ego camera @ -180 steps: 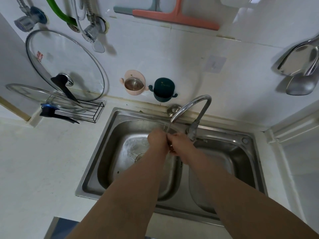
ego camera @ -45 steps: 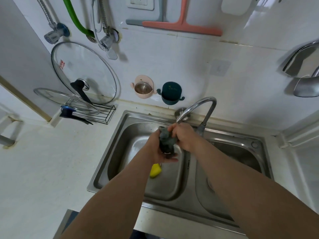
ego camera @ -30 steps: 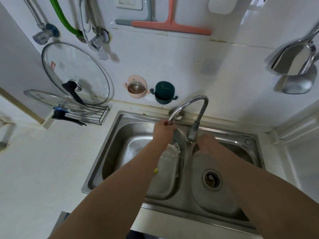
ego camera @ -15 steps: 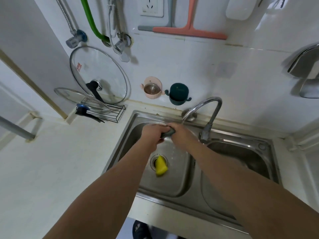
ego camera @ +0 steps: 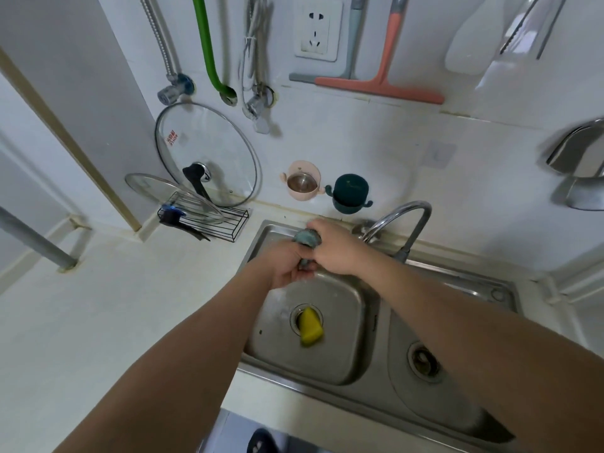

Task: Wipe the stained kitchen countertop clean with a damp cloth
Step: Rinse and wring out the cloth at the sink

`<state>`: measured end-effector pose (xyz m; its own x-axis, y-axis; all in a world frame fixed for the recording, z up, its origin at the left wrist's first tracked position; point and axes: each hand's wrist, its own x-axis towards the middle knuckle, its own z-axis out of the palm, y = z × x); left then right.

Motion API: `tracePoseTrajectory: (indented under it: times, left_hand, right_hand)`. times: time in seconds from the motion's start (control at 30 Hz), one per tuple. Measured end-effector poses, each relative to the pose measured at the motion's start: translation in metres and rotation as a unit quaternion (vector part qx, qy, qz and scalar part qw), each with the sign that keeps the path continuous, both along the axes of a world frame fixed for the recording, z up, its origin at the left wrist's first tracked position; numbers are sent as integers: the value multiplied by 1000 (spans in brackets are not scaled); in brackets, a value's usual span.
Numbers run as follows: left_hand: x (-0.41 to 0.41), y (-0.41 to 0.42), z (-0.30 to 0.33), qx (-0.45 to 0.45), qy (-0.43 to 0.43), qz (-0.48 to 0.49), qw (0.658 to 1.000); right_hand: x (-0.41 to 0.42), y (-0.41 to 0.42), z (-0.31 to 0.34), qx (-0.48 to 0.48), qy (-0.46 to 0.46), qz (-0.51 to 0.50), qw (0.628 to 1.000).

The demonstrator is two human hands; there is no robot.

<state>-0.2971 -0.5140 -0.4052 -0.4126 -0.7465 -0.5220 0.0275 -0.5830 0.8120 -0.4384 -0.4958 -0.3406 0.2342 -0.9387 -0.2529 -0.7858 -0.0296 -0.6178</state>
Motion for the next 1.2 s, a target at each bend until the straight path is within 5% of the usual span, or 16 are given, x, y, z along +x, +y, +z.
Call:
tracePoseTrajectory:
  times: [0.1,0.3,0.57,0.83,0.9,1.0,1.07,1.2]
  left_hand:
    - [3,-12,18,48,21,-33,998]
    - [15,-22,47,115,63,-249,959]
    - [11,-26,55,79,-142,-290,943]
    - [-9,-28,50,-274,-405,-165,857]
    - [-8,-32,46,-247,-356,-124,893]
    - [10,-41,52,-18,-191,-126,973]
    - [23,-46,59,67,-90,-167,980]
    - [25,-37,81,69,-1,-326,943]
  right_hand:
    - [-13,0,1,-107,42,113,987]
    - [-22,-7,-3,-251,174,231,924]
    - [-7,-20,12,-316,368,253,837]
    - [-10,-30,24,-113,302,189,927]
    - [-16,-30,24,-139,222,148,954]
    - [-24,-20,21,-241,168,132,947]
    - [-29,-11,17,-294,152,173,928]
    - [-36,-5,11,-352,173,235,889]
